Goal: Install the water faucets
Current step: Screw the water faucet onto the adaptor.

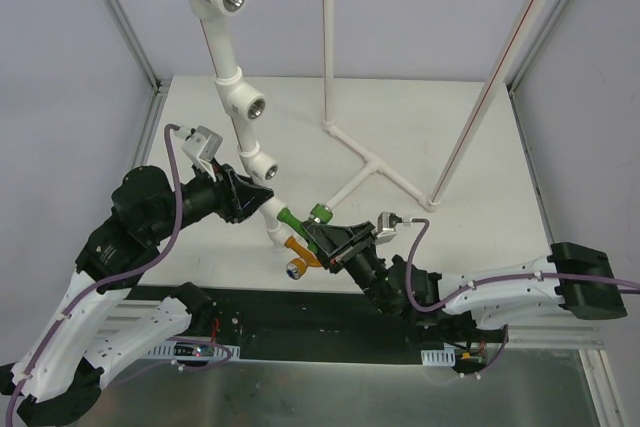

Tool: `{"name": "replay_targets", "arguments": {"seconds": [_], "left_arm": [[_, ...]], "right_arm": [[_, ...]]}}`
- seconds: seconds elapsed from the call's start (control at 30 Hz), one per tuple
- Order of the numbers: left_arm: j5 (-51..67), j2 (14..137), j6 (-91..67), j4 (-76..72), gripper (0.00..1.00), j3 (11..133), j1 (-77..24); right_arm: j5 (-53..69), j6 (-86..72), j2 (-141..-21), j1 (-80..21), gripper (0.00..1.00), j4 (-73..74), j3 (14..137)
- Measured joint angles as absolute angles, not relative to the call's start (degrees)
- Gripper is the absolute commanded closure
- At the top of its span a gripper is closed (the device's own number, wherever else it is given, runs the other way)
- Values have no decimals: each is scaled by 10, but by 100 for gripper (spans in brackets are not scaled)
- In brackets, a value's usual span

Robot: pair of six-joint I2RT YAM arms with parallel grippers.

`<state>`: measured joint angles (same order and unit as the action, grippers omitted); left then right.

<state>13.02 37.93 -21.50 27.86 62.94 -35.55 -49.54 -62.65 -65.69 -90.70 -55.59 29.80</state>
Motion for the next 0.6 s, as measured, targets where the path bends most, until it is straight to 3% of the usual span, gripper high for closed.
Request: {"name": "replay_targets", "arguments": {"seconds": [0.07, 0.2, 0.4, 0.6], "left_arm": [[134, 381, -216, 277, 100, 629, -356], [145, 387, -218, 272, 100, 629, -356], [145, 387, -219, 271, 100, 629, -356], [145, 388, -220, 271, 100, 629, -356]], "right_arm": [[-500, -688, -648, -908, 59, -550, 287], [-505, -741, -612, -913, 43, -542, 263], [-510, -727, -545, -918, 26, -542, 220], [-526, -567, -454, -918, 23, -501, 173]]}}
